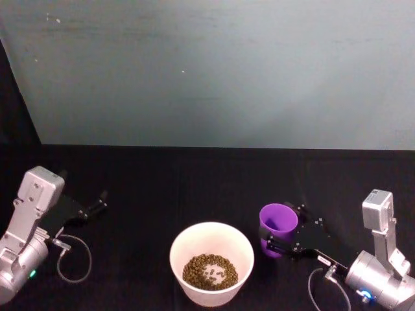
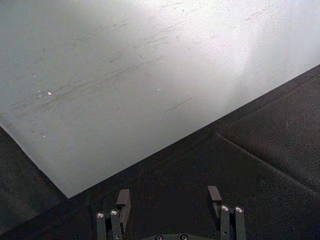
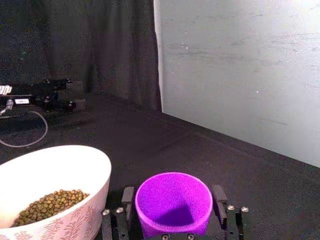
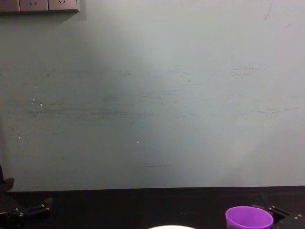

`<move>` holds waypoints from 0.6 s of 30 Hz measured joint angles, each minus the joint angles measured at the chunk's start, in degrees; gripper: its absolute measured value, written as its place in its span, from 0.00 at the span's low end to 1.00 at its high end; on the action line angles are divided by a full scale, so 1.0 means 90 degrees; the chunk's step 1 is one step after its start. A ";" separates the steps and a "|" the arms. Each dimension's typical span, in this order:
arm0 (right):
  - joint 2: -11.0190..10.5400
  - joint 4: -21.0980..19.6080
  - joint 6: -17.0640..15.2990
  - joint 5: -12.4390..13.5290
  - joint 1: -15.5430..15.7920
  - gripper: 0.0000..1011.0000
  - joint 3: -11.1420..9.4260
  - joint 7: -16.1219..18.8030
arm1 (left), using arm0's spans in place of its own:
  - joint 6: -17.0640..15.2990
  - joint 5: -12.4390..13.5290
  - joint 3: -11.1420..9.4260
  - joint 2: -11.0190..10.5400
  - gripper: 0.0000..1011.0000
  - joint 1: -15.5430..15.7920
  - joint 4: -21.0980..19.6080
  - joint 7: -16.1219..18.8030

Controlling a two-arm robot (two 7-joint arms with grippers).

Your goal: Pick up the cup and pour the mung beans from the cup into the bowl.

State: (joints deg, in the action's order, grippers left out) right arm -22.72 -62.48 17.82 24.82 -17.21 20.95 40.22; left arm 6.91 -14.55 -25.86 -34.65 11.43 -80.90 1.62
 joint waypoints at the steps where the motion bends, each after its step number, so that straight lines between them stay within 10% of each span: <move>1: 0.0000 -0.0001 0.0000 0.0000 0.0001 0.99 -0.0001 -0.0001 | 0.0000 0.0000 0.0000 0.0000 0.99 0.0000 0.0000 0.0000; 10: -0.0092 -0.0453 -0.0139 0.0215 0.0181 0.99 -0.0081 0.0018 | 0.0000 0.0001 0.0000 0.0000 0.99 0.0000 0.0000 0.0000; 18: -0.0394 -0.1756 -0.0644 0.0338 0.0738 0.99 -0.0307 -0.0635 | 0.0000 0.0000 0.0000 0.0000 0.99 0.0000 0.0000 0.0000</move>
State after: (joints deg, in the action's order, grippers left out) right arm -26.27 -78.29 12.03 27.86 -10.57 18.18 34.51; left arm 6.91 -14.55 -25.86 -34.65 11.43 -80.90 1.62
